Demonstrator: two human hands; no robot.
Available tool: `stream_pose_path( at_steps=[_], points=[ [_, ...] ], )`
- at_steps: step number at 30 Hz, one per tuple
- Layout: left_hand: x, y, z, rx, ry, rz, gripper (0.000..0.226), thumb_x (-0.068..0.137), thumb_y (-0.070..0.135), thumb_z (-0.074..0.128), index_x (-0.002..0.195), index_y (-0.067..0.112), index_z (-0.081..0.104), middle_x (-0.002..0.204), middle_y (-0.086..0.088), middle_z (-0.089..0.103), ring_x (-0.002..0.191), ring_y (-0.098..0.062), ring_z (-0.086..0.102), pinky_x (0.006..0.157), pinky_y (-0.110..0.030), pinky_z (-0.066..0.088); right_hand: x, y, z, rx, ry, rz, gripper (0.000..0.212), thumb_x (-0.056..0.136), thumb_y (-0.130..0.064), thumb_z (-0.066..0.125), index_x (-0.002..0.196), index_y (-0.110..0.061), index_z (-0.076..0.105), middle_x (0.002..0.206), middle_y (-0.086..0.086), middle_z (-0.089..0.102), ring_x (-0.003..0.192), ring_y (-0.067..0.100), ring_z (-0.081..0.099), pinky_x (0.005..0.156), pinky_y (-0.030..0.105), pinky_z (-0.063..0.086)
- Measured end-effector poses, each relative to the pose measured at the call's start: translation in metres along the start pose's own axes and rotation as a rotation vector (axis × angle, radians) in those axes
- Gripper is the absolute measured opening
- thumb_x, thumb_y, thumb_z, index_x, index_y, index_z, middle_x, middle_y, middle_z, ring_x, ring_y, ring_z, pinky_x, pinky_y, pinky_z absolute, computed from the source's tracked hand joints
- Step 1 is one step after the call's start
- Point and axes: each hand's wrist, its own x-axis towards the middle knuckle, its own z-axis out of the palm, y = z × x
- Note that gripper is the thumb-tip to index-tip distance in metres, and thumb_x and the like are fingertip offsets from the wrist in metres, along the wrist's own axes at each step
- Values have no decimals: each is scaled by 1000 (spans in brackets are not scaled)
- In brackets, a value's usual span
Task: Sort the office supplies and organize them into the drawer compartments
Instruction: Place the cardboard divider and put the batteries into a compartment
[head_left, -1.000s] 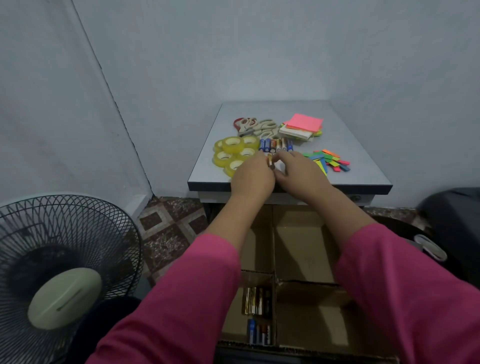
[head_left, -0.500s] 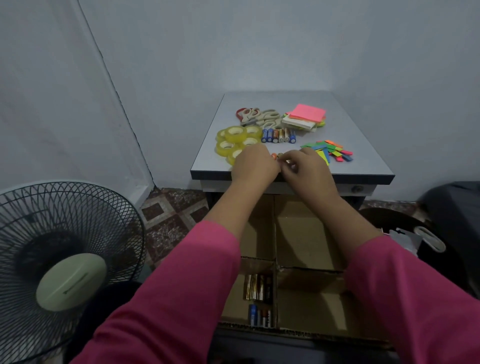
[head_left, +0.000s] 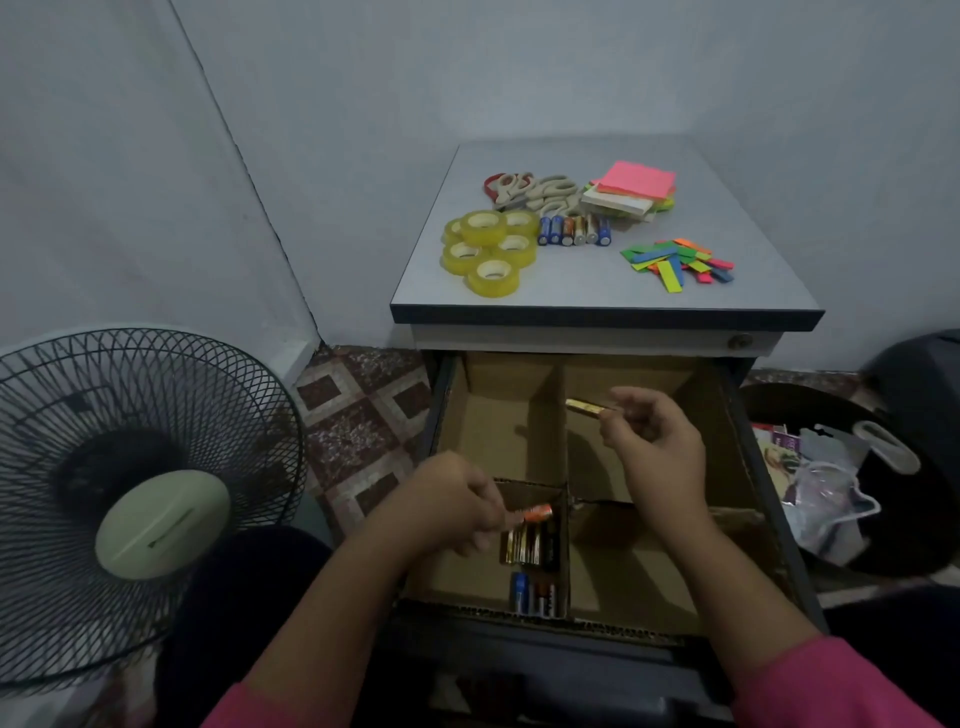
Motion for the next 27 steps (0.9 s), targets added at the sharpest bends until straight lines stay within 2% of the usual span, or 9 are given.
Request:
stream_pose_path(
  at_steps=[3,5,7,9,13,16,23,27],
  points=[
    [14,-5,8,210,-21,-96,3,89,10,63,86,11,62,91,-9,70,79,-17,64,82,-30,55,0,0,-1,29,-14,14,25,88,-11,63,95,-34,62,94,2,64,89,19,63,80,32,55],
    [24,-10,10,381,53,-71,7,88,11,61,93,9,64,100,-10,71,88,-20,67,87,-33,55,0,2,-2,29,-27,28,24,88,-10,64,95,-33,62,95,3,64,90,20,63,80,32,55],
    [27,-16,14,432,130,-62,6,86,11,58,90,13,62,97,-7,69,91,-20,66,83,-31,55,-1,3,-2,51,-47,53,23,88,-9,63,97,-30,63,95,4,64,90,20,63,79,29,55],
    [27,-21,21,416,187,-31,7,88,13,55,83,17,58,90,-4,67,87,-18,65,76,-28,53,0,4,-2,59,-64,65,22,88,-9,63,98,-28,63,96,4,64,91,20,63,78,25,55],
    [23,-21,30,289,228,46,22,90,17,57,69,19,50,84,-7,66,82,-21,64,76,-32,51,0,4,0,62,-90,64,20,87,-9,64,96,-27,64,96,3,65,91,21,63,81,28,55],
    [26,-26,32,324,248,74,21,90,18,56,70,19,50,80,-4,64,80,-21,64,74,-30,51,0,4,0,77,-91,63,19,87,-6,64,96,-24,64,96,6,65,92,24,63,81,30,55],
    [31,-30,43,325,225,128,35,90,23,61,60,22,44,63,6,51,69,-13,55,65,-24,44,-1,2,1,88,-102,68,19,87,-5,63,94,-23,64,97,7,65,93,26,63,83,30,55],
    [39,-29,55,409,177,141,33,89,25,62,60,21,47,66,5,52,71,-13,56,64,-24,42,-1,2,1,90,-99,72,20,87,-5,64,93,-23,65,96,6,66,93,26,63,83,32,55]
  ],
)
